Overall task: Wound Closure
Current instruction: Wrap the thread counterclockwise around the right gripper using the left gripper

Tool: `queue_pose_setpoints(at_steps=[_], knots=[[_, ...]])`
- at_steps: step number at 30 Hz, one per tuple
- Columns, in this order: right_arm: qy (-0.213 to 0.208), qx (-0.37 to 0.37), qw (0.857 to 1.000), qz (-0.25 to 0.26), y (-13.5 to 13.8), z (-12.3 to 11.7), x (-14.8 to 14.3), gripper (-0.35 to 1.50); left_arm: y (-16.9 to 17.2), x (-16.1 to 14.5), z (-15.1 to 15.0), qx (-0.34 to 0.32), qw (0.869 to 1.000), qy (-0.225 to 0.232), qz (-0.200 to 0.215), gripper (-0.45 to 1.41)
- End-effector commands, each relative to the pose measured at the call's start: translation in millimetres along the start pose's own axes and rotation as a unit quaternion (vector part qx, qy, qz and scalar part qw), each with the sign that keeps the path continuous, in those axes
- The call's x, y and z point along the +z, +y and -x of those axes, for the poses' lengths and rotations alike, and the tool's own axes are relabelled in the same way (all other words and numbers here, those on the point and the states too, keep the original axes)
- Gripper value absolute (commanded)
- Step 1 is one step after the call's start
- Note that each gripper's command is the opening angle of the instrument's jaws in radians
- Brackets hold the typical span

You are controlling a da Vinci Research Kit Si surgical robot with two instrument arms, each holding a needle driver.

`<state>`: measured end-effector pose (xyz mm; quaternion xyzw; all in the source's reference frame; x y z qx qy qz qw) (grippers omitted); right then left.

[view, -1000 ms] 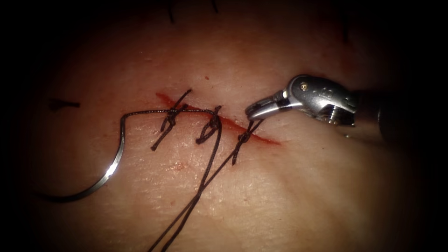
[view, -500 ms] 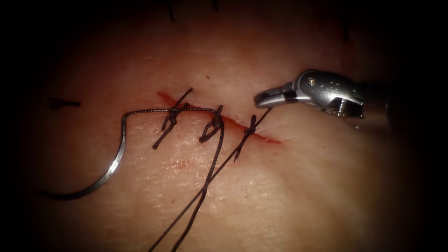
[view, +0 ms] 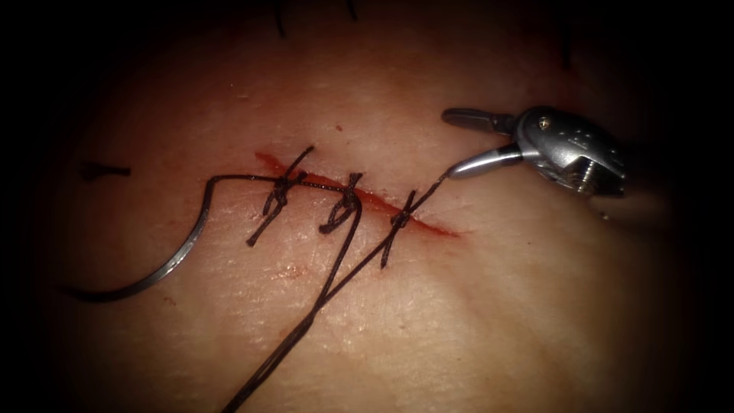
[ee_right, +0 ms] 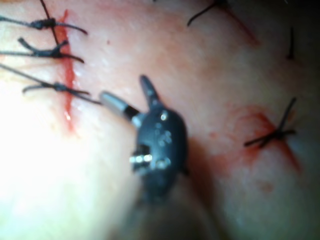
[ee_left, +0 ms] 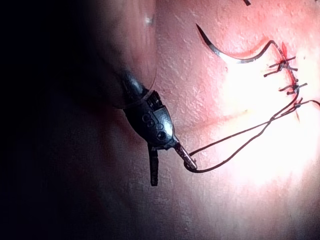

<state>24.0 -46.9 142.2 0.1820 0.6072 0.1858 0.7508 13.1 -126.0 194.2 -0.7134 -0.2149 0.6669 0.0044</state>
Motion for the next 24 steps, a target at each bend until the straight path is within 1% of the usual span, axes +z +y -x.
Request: queue_pose_setpoints(at_steps=[1,2,3,5,6,7,8,9,10,12,14,17,19,20,21,24], knots=[[0.008,0.007,1.0,0.004,-0.2,-0.7,0.0,1.48,0.4,0.5,0.1,-0.007,1.0,-0.002,-0.013,0.98],[0.017,0.015,1.0,0.011,-0.8,-1.7,-0.9,1.48,-0.5,-0.4,-2.4,-0.026,0.999,-0.008,-0.034,1.16],[0.016,0.017,1.0,0.012,-1.0,-1.8,-1.0,1.48,-0.7,-0.7,-3.1,-0.029,0.999,-0.009,-0.039,1.2],[0.016,0.018,1.0,0.016,-1.4,-1.9,-1.3,1.48,-1.4,-1.1,-4.5,-0.037,0.998,-0.014,-0.053,1.21],[0.015,0.018,1.0,0.016,-1.7,-1.7,-1.4,1.48,-2.4,-1.3,-5.6,-0.036,0.996,-0.026,-0.08,1.23],[0.015,0.017,1.0,0.016,-1.9,-1.6,-1.3,1.48,-2.9,-1.3,-6.0,-0.025,0.994,-0.036,-0.098,1.25],[0.015,0.017,1.0,0.016,-1.9,-1.6,-1.3,1.48,-2.9,-1.3,-6.0,-0.025,0.994,-0.036,-0.098,1.25],[0.015,0.017,1.0,0.016,-2.0,-1.6,-1.3,1.48,-3.3,-1.2,-6.4,-0.02,0.992,-0.045,-0.114,1.25],[0.017,0.017,1.0,0.017,-2.2,-1.5,-1.2,1.48,-4.2,-1.2,-7.0,-0.013,0.988,-0.06,-0.141,1.26],[0.018,0.017,1.0,0.017,-2.4,-1.6,-1.2,1.48,-5.1,-1.2,-7.4,-0.016,0.984,-0.07,-0.161,1.26],[0.018,0.017,1.0,0.017,-2.7,-1.6,-1.2,1.48,-5.9,-1.4,-7.7,-0.021,0.983,-0.074,-0.169,1.26],[0.018,0.018,1.0,0.017,-3.1,-1.8,-1.4,1.48,-7.9,-2.3,-8.0,-0.03,0.979,-0.073,-0.19,1.26],[0.021,0.018,0.999,0.017,-3.8,-1.9,-1.5,1.46,-10.9,-3.1,-8.5,-0.036,0.976,-0.056,-0.209,1.16],[0.021,0.018,0.999,0.017,-3.9,-1.9,-1.5,1.46,-11.4,-2.8,-8.4,-0.047,0.975,-0.047,-0.211,1.14],[0.021,0.018,0.999,0.017,-4.2,-1.9,-1.5,1.46,-12.2,-2.0,-8.1,-0.072,0.974,-0.032,-0.214,1.14],[0.021,0.019,0.999,0.017,-4.5,-2.0,-1.4,1.46,-13.8,0.3,-7.3,-0.131,0.965,-0.014,-0.227,1.14]])
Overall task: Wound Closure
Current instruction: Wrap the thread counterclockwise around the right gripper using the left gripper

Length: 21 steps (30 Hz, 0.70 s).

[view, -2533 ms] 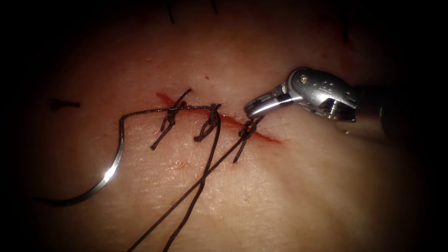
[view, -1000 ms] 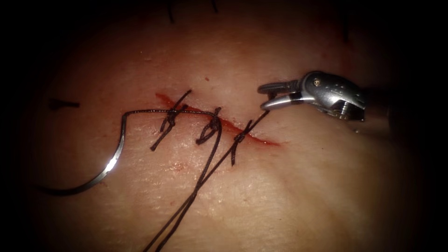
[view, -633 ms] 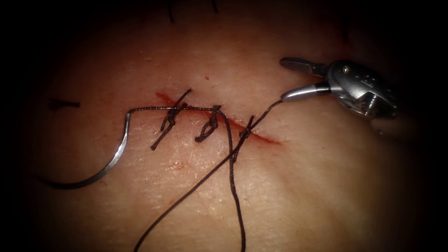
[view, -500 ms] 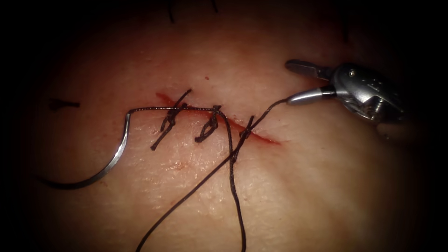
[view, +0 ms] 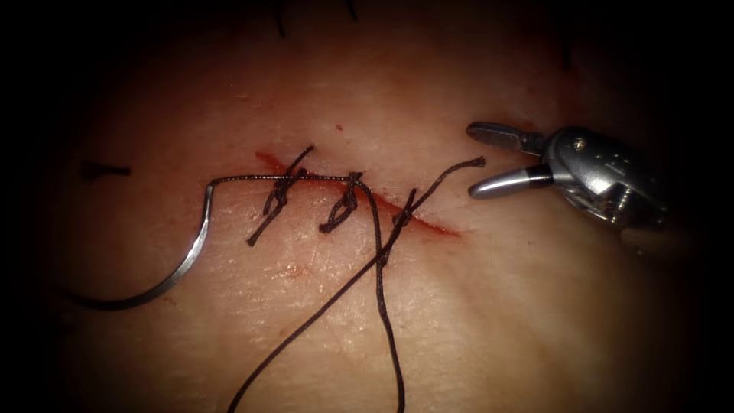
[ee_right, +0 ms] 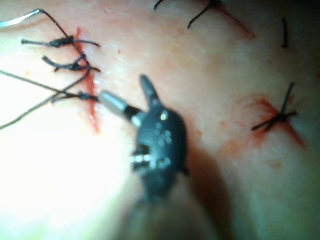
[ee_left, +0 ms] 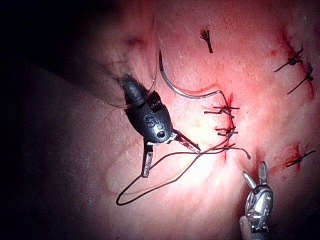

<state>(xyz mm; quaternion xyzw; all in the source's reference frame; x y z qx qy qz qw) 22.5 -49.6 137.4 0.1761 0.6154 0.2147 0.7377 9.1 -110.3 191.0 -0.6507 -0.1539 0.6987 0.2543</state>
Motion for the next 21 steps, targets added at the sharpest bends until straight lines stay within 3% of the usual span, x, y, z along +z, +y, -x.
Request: queue_pose_setpoints(at_steps=[1,6,12,18,21], knots=[[0.001,-0.001,1.0,-0.001,0.1,0.4,0.8,1.46,0.5,1.2,1.1,-0.035,0.999,0.0,-0.004,1.14],[0.001,0.0,1.0,-0.001,0.0,0.4,0.9,1.45,-0.4,4.7,2.9,-0.133,0.991,0.003,-0.027,1.14],[0.001,0.0,1.0,0.0,-0.4,0.4,0.9,1.45,-1.4,7.2,4.2,-0.16,0.985,-0.05,-0.032,1.16],[0.001,0.0,1.0,-0.005,-0.7,0.3,1.0,1.43,-0.6,7.7,5.5,-0.189,0.975,-0.112,-0.032,1.26],[0.001,0.0,1.0,-0.004,-0.8,0.3,1.0,1.43,-0.9,7.8,5.6,-0.205,0.97,-0.123,-0.034,1.26]])
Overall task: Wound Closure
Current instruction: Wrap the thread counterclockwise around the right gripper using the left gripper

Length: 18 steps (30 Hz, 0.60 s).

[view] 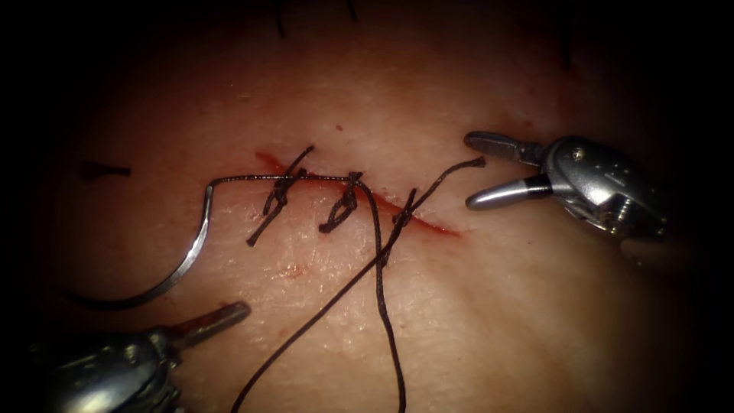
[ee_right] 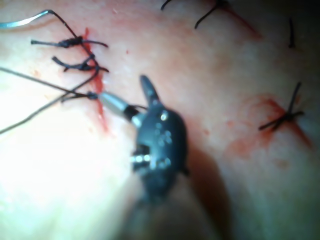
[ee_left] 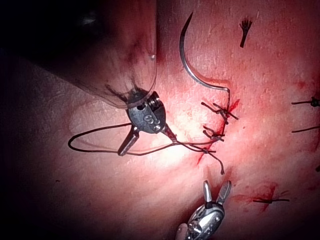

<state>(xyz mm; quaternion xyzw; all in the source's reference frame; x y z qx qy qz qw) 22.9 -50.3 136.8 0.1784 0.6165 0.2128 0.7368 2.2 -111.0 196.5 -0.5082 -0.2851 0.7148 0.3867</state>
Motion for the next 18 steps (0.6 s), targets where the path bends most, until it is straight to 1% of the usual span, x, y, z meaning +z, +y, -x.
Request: queue_pose_setpoints(at_steps=[1,3,4,6,7,8,9,10,11,12,15,18], knots=[[0.001,0.0,1.0,-0.001,0.1,0.4,0.8,1.43,0.1,0.7,0.8,-0.021,1.0,-0.006,0.0,1.26],[0.001,0.0,1.0,-0.001,-0.1,0.4,0.8,1.43,-0.2,0.7,1.1,-0.04,0.999,-0.013,-0.002,1.26],[0.001,0.0,1.0,-0.001,-0.1,0.4,0.8,1.43,-0.5,0.8,1.3,-0.051,0.999,-0.02,-0.003,1.21],[0.001,-0.001,1.0,-0.002,-0.3,0.5,0.9,1.41,-1.0,1.1,1.6,-0.083,0.996,-0.022,-0.018,1.04],[0.003,-0.001,1.0,-0.004,-0.4,0.5,1.1,1.41,-1.5,1.8,2.2,-0.109,0.992,-0.033,-0.048,0.93],[0.003,-0.001,1.0,-0.005,-0.5,0.5,1.2,1.41,-1.7,2.1,2.5,-0.124,0.99,-0.042,-0.058,0.93],[0.003,-0.001,1.0,-0.006,-0.6,0.6,1.3,1.41,-1.9,2.6,2.9,-0.128,0.988,-0.054,-0.069,0.93],[0.003,-0.001,1.0,-0.006,-0.6,0.6,1.3,1.41,-1.9,2.6,2.9,-0.128,0.988,-0.054,-0.069,0.93],[0.002,-0.002,1.0,-0.008,-0.7,0.6,1.5,1.41,-2.0,3.0,3.2,-0.133,0.986,-0.064,-0.079,0.93],[0.001,-0.003,1.0,-0.01,-1.0,0.7,1.8,1.41,-2.7,4.3,4.2,-0.135,0.981,-0.09,-0.104,0.94],[-0.001,-0.004,1.0,-0.013,-1.2,0.7,1.9,1.41,-3.5,4.9,4.9,-0.143,0.976,-0.101,-0.128,0.96],[-0.003,-0.004,1.0,-0.013,-1.3,0.7,1.8,1.41,-4.3,4.7,5.1,-0.143,0.971,-0.114,-0.156,0.96]])
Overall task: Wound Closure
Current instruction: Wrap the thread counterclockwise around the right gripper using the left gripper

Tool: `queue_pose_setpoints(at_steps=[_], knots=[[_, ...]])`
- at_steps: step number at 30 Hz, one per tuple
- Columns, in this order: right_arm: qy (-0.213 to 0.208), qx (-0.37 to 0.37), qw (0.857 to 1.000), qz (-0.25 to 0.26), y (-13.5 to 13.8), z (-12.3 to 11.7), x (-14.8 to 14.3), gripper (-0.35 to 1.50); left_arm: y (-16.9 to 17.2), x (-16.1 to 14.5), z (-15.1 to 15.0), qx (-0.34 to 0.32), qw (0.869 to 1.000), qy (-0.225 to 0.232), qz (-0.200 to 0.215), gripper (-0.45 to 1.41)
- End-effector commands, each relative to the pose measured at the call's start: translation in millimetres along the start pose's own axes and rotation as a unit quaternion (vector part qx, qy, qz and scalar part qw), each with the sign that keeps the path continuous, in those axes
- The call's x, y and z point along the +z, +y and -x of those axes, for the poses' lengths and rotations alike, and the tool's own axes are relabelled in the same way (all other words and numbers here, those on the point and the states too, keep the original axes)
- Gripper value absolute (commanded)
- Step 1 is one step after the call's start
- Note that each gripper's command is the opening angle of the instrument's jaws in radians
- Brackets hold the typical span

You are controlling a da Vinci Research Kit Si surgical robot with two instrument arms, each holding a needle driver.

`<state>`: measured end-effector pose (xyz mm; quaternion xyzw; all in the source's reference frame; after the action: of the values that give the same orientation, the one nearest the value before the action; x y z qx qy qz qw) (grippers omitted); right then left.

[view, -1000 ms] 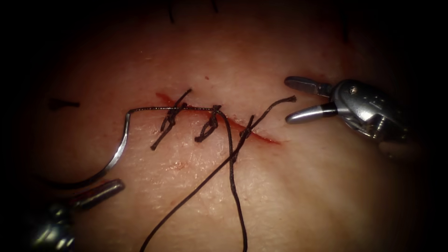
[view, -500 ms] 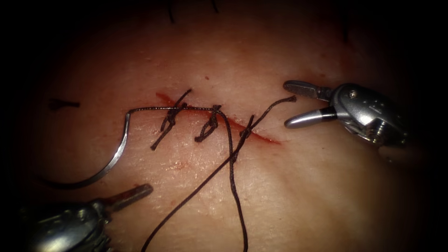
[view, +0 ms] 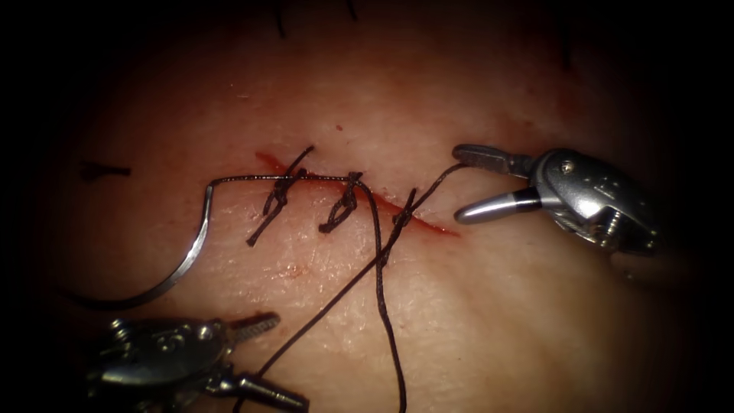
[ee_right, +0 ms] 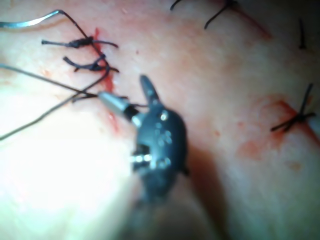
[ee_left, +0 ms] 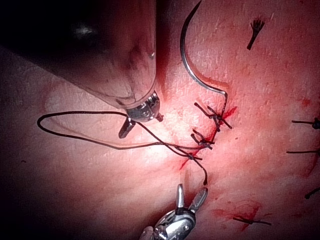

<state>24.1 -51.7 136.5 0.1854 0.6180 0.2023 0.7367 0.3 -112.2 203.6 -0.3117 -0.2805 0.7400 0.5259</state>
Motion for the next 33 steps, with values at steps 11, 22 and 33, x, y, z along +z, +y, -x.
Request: queue_pose_setpoints(at_steps=[11,22,33], knots=[[-0.002,0.0,1.0,-0.001,-0.2,0.3,0.6,1.41,1.3,0.2,4.5,-0.025,0.995,-0.095,-0.005,0.94],[-0.002,0.0,1.0,-0.001,-0.3,0.3,0.7,1.41,1.5,-0.9,3.8,-0.069,0.988,-0.132,0.037,-0.16],[-0.005,-0.018,1.0,0.002,-1.0,-1.8,1.4,1.11,1.8,-2.7,-1.3,-0.009,0.996,-0.072,0.051,-0.45]])
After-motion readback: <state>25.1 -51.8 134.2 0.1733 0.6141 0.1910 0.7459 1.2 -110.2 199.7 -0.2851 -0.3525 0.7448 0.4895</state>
